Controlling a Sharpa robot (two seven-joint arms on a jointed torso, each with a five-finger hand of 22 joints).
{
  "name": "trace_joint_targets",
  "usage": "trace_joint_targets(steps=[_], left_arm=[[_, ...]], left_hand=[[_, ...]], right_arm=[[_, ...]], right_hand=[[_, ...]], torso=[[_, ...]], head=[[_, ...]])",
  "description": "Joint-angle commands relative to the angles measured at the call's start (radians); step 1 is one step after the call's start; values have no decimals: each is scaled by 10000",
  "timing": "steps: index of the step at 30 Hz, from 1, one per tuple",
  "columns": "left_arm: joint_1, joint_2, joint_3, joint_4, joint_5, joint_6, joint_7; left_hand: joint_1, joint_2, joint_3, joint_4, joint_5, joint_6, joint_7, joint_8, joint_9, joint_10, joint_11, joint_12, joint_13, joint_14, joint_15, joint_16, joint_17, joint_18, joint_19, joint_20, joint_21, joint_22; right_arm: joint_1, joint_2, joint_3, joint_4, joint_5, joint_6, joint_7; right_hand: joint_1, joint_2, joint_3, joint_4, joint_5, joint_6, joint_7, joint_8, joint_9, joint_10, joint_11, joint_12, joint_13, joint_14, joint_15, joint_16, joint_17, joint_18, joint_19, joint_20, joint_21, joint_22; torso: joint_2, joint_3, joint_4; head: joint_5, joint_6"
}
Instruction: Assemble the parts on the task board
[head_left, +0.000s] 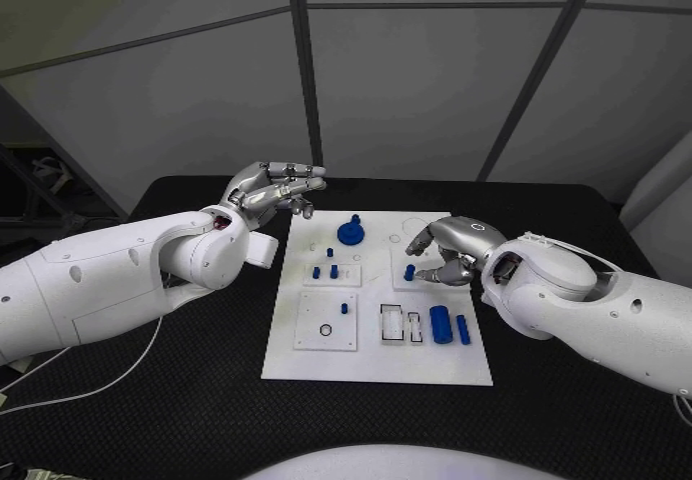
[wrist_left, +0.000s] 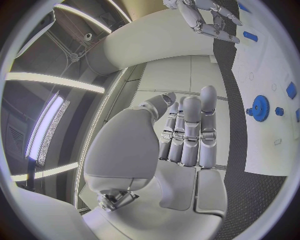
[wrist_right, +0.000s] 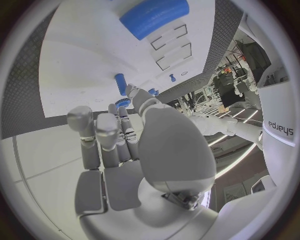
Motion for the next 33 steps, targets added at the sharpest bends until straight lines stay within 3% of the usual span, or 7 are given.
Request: trace_joint_targets(steps=[1,14,20,33], left_arm=[[15,-5,9,16,16,127,64],[15,-2,8,12,16,130,59],[16,-1,8,8,16,125,59],[16,-11,8,4,16,115,34]], left_hand=[[-26,100,-75,-2,-52,-83,5,18,-16,-83,19,34,6,-60,-16,-59,-9,-168,-14,32,-62,-11],[-26,100,-75,-2,-52,-83,5,18,-16,-83,19,34,6,-60,-16,-59,-9,-168,-14,32,-62,-11],[-26,100,-75,-2,-52,-83,5,18,-16,-83,19,34,6,-60,-16,-59,-9,-168,-14,32,-62,-11],[-26,100,-75,-2,-52,-83,5,18,-16,-83,19,34,6,-60,-16,-59,-9,-168,-14,32,-62,-11]], right_arm=[[21,60,7,-69,-80,676,-54],[20,475,2,-474,-140,1031,-86],[17,625,-2,-631,-145,1060,-87],[15,787,-5,-756,-238,1173,-186]], right_hand=[[119,48,-58,23,61,38,-42,-13,12,134,-26,113,6,115,-3,80,72,140,119,-13,101,70],[169,324,415,282,-3,655,33,130,96,1184,-261,523,-40,355,-203,669,784,-90,910,-163,908,978],[203,341,706,351,-22,961,34,178,126,1710,-347,538,-20,419,-276,922,1084,-181,1195,-212,1250,1361],[149,346,966,479,-91,1378,-36,245,169,2216,-454,440,16,447,-357,1148,1313,-250,1396,-286,1523,1668]], torso=[[15,2,4],[-13,-6,10],[-8,9,-8],[-4,0,-3]], head=[[24,-25],[8,-98],[37,-90],[18,-111]])
